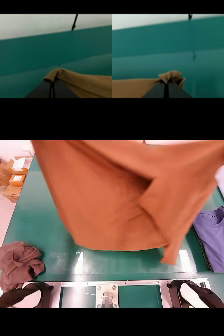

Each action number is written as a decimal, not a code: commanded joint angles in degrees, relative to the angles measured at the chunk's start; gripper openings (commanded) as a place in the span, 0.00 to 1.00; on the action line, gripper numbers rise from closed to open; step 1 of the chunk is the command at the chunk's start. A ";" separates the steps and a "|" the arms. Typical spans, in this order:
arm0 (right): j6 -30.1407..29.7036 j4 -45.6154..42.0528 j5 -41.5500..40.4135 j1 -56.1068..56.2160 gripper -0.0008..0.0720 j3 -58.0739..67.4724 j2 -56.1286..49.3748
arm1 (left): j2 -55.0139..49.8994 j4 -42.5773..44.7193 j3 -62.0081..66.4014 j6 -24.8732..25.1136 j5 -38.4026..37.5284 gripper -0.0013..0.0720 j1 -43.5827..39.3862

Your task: Fold the shirts.

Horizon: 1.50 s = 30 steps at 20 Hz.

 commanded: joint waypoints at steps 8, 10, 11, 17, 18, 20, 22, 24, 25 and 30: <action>-2.14 8.28 -18.25 6.19 0.36 -16.79 -30.82 | -31.54 -17.59 -2.21 4.02 -4.66 0.13 0.98; -4.85 6.80 -9.94 1.95 0.52 -12.61 -30.67 | -31.23 -17.59 0.70 1.86 -13.53 0.76 3.85; -5.64 5.70 -5.20 -1.16 0.51 -10.54 -30.27 | -31.23 -17.55 2.49 -0.57 -18.99 0.76 5.66; -11.89 5.73 9.49 -18.62 0.49 -12.33 -28.94 | -25.03 -9.64 -6.71 -6.99 -37.79 0.74 10.99; -12.79 5.73 9.55 -20.09 0.49 -12.90 -29.22 | -22.38 -8.81 -12.35 -6.97 -37.05 0.75 10.99; -13.88 5.70 9.70 -21.33 0.49 -13.03 -29.86 | -16.13 -8.61 -25.70 -6.43 -33.40 0.75 10.99; -14.82 6.08 9.64 -21.33 0.49 -13.03 -30.18 | -10.08 -8.63 -39.34 -6.40 -28.79 0.75 10.99; -15.28 7.19 9.46 -21.03 0.38 -13.03 -30.56 | -5.81 -8.90 -50.38 -5.75 -25.00 0.75 10.93; -15.30 7.61 9.42 -20.92 0.38 -13.03 -30.60 | -4.83 -9.42 -54.51 -5.66 -22.40 0.75 10.93; -15.23 7.80 9.51 -20.61 0.38 -13.03 -30.60 | -5.07 -19.65 -63.69 -0.37 -9.20 0.75 5.11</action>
